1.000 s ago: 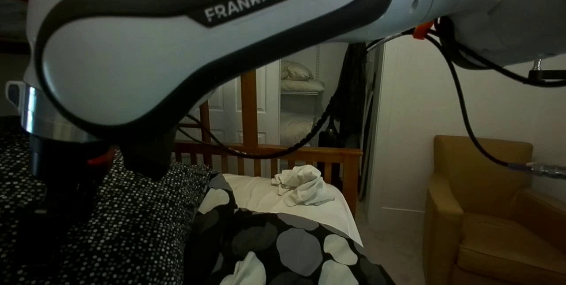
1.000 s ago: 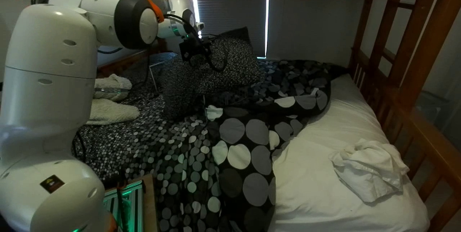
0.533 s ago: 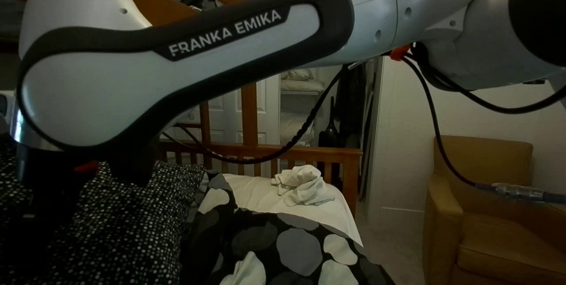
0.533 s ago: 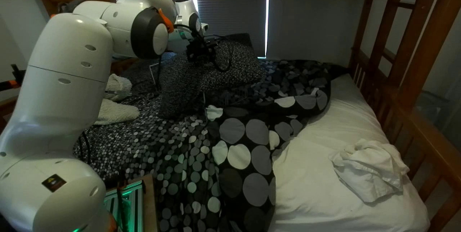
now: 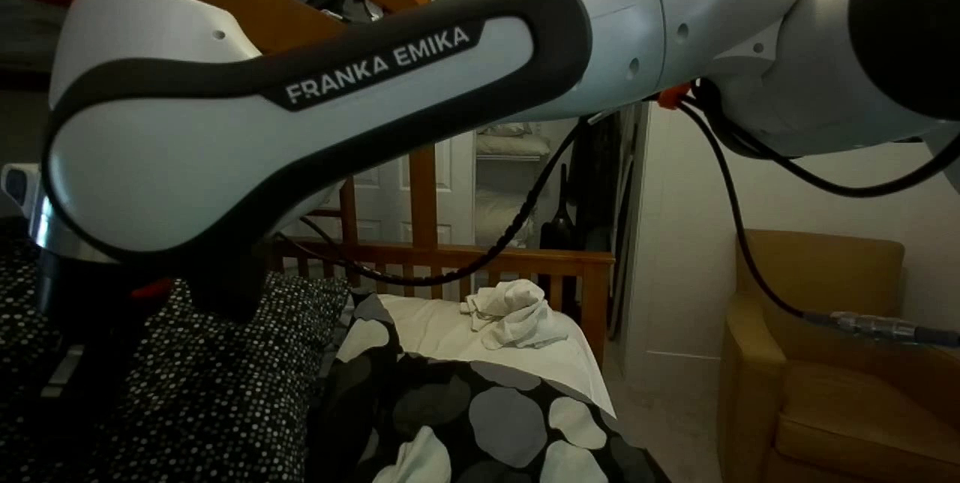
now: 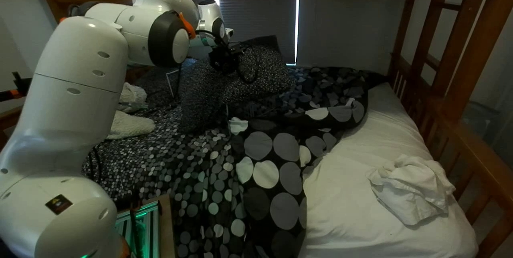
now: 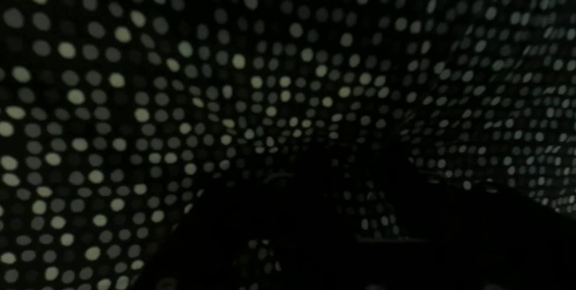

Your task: Remove the pillow from the white stand and put it on the bed

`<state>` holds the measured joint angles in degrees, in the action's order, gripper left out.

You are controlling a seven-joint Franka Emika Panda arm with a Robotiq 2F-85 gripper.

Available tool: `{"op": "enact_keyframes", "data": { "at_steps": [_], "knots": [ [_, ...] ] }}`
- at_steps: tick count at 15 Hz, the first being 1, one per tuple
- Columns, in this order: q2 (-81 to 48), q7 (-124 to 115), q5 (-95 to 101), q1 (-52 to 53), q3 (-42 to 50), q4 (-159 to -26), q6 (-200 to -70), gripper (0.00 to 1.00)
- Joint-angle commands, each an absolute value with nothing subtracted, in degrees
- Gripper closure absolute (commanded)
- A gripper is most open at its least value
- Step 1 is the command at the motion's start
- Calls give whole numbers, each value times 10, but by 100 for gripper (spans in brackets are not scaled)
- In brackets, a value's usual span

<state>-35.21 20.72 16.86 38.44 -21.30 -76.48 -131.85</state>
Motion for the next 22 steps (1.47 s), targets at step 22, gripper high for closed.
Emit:
{"op": "enact_keyframes", "data": {
  "at_steps": [22],
  "knots": [
    [-78,-118,362,478,-77,-1031,-1474,94]
  ]
}}
